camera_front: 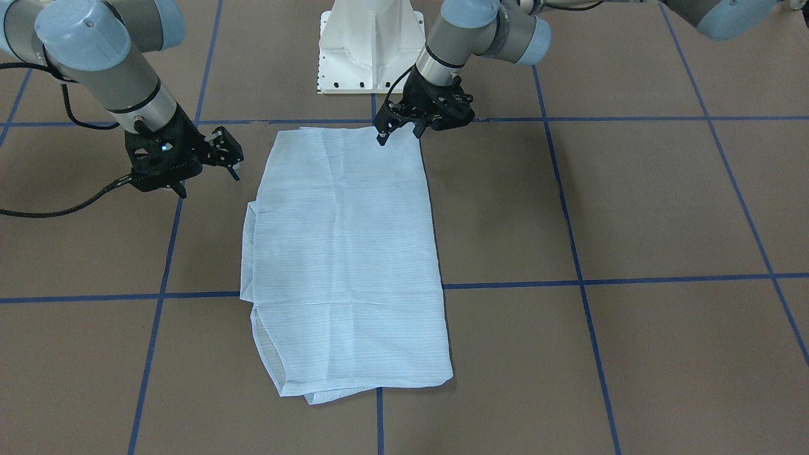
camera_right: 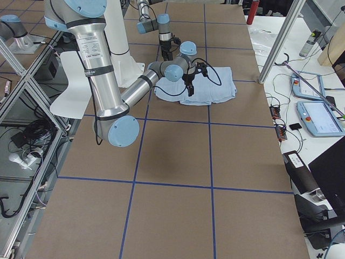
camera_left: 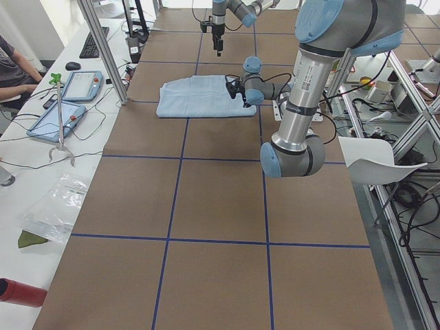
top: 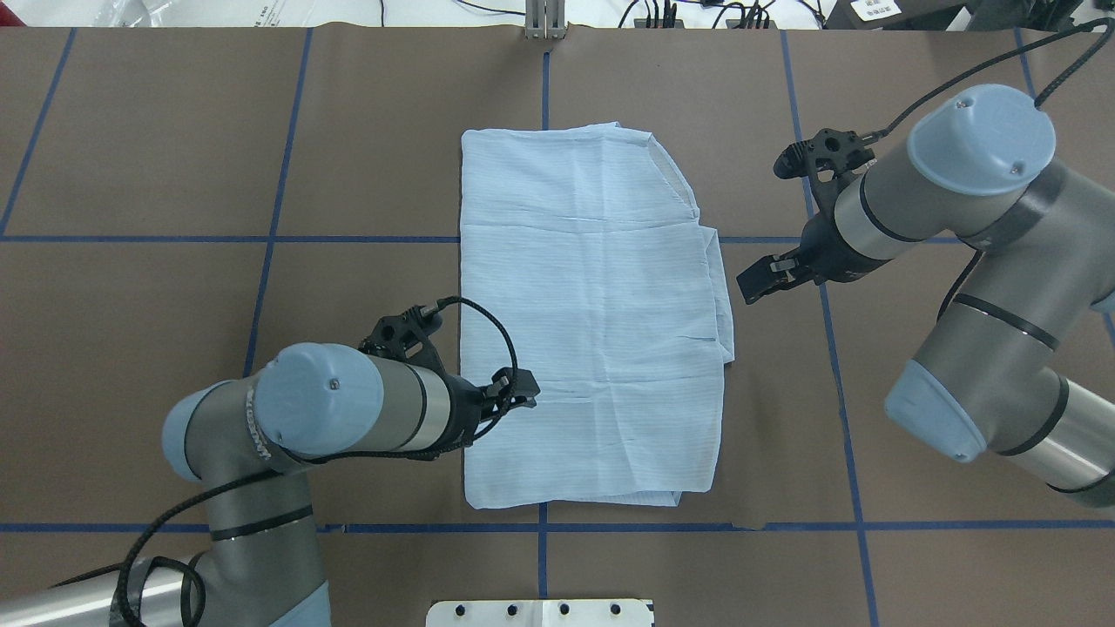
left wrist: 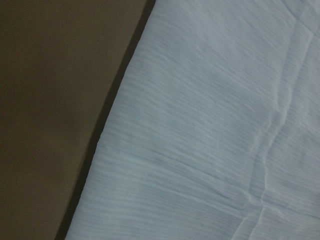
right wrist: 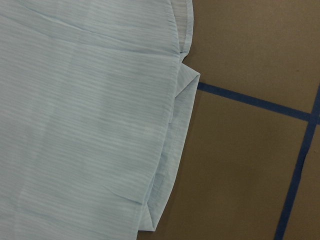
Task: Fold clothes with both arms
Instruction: 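Move the left gripper to the shirt's near corner while the right gripper hovers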
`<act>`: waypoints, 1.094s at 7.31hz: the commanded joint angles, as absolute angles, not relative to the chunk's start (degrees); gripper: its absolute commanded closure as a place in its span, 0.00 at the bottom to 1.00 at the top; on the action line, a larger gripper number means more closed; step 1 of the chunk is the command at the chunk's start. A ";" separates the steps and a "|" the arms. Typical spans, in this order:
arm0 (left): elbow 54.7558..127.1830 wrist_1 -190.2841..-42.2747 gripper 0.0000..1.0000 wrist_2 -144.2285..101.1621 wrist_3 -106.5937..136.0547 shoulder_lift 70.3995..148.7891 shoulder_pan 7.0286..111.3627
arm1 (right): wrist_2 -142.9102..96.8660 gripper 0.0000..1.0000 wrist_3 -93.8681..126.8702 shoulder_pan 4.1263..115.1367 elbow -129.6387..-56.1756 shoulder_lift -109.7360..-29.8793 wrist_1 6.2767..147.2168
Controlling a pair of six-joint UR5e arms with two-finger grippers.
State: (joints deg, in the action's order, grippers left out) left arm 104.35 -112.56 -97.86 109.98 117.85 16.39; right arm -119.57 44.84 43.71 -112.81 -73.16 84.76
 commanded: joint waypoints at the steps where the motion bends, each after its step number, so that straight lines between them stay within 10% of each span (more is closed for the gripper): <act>1: 104.24 -109.18 0.00 -96.16 111.45 117.51 13.02 | -119.62 0.00 47.11 43.07 -113.99 -72.95 84.73; 8: 103.36 -108.54 0.07 -96.06 111.36 117.60 12.30 | -119.62 0.00 47.11 42.71 -113.99 -72.77 84.73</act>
